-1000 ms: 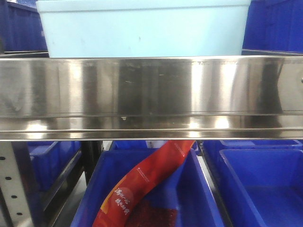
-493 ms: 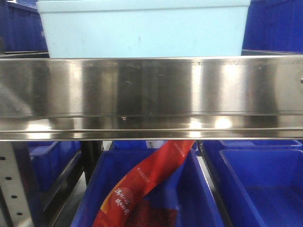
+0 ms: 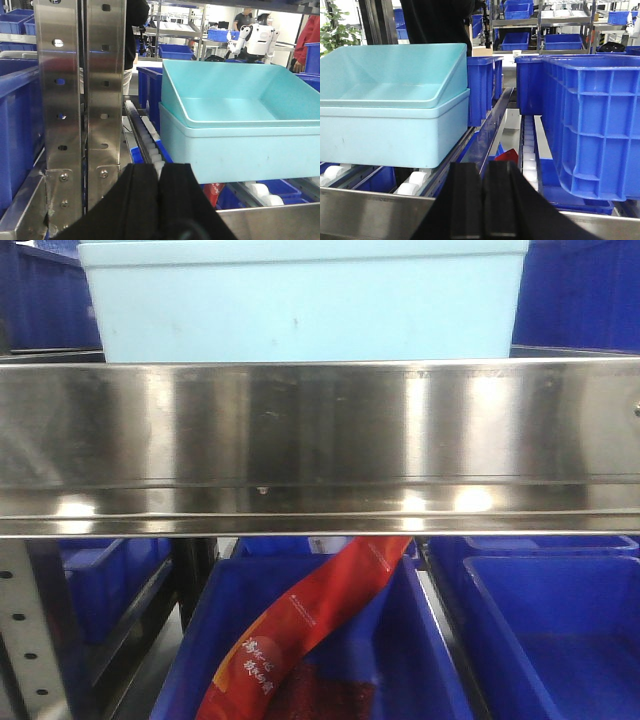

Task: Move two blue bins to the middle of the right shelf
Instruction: 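Open both grippers and release the cyan bin on the shelf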

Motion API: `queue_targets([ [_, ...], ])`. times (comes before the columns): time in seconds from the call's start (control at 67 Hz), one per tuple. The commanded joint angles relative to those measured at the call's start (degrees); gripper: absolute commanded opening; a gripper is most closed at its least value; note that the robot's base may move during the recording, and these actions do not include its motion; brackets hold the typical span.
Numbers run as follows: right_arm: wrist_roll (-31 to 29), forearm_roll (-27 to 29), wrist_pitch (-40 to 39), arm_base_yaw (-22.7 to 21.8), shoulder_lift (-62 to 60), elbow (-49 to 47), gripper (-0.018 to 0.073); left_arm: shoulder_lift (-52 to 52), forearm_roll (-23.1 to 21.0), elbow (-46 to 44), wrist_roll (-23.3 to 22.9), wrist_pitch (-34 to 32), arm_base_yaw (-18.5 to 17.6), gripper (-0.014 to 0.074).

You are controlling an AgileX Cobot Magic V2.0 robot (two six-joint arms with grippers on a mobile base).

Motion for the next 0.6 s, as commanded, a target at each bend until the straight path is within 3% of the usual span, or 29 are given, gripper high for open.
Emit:
queue_targets([
  [0.0, -0.3, -0.6, -1.5, -0.4, -0.2, 0.0, -0.0162, -0.5, 0.1, 0.0, -0.1, -0.8, 0.1, -0.0111],
  [0.582, -0.3, -0.6, -1.5, -0.4, -0.2, 0.0, -0.0162, -0.5, 0.1, 0.0, -0.1, -0.8, 0.1, -0.0111],
])
